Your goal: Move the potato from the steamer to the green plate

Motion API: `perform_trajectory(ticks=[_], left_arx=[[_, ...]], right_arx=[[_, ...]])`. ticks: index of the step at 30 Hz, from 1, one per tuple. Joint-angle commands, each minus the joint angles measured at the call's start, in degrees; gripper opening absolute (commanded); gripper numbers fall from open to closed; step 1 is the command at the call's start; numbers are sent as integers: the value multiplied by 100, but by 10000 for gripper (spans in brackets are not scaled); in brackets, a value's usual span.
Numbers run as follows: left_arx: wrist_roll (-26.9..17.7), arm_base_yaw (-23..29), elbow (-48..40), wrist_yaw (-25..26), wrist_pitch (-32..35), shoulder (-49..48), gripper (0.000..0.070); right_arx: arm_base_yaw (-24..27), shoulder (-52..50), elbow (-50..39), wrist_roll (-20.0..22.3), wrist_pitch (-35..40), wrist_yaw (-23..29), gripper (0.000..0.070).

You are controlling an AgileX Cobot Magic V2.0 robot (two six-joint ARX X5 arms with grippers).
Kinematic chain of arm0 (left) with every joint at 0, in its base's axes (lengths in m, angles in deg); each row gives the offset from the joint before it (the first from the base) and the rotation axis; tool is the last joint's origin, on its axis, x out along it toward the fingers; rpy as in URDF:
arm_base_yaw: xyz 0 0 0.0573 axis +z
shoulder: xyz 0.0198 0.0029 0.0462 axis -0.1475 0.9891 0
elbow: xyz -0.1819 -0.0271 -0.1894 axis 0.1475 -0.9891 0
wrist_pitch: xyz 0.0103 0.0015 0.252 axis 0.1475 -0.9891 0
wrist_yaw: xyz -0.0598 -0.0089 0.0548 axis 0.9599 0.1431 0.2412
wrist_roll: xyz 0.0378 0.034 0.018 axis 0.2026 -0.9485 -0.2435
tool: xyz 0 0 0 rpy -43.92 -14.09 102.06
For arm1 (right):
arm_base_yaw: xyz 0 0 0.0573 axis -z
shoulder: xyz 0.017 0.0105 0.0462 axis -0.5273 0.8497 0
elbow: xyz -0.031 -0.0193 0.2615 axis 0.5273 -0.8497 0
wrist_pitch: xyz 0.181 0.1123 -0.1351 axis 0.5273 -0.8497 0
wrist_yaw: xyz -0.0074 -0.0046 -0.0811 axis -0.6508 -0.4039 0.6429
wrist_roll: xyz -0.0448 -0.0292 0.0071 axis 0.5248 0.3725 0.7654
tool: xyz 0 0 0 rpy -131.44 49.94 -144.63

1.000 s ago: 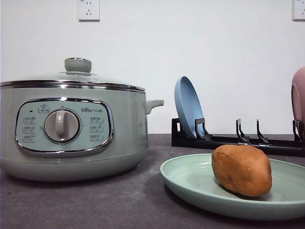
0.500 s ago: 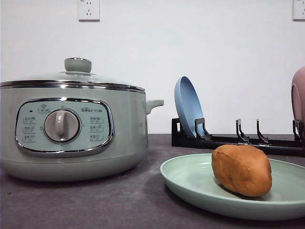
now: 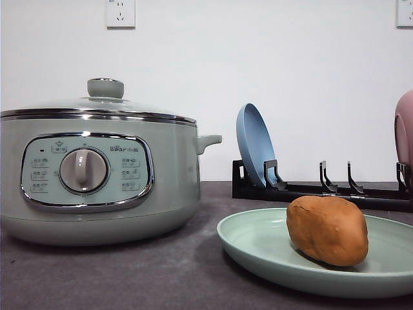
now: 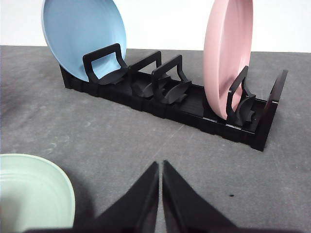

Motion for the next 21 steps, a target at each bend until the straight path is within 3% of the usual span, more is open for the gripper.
perform_trajectory(ticks=[1,21], left_arx=[[15,0,-107,-16,-29,-11,0],[15,0,-107,-16,-29,-11,0]], right_arx=[[2,-13,-28,-59,11,-2,0],[2,-13,-28,-59,11,-2,0]])
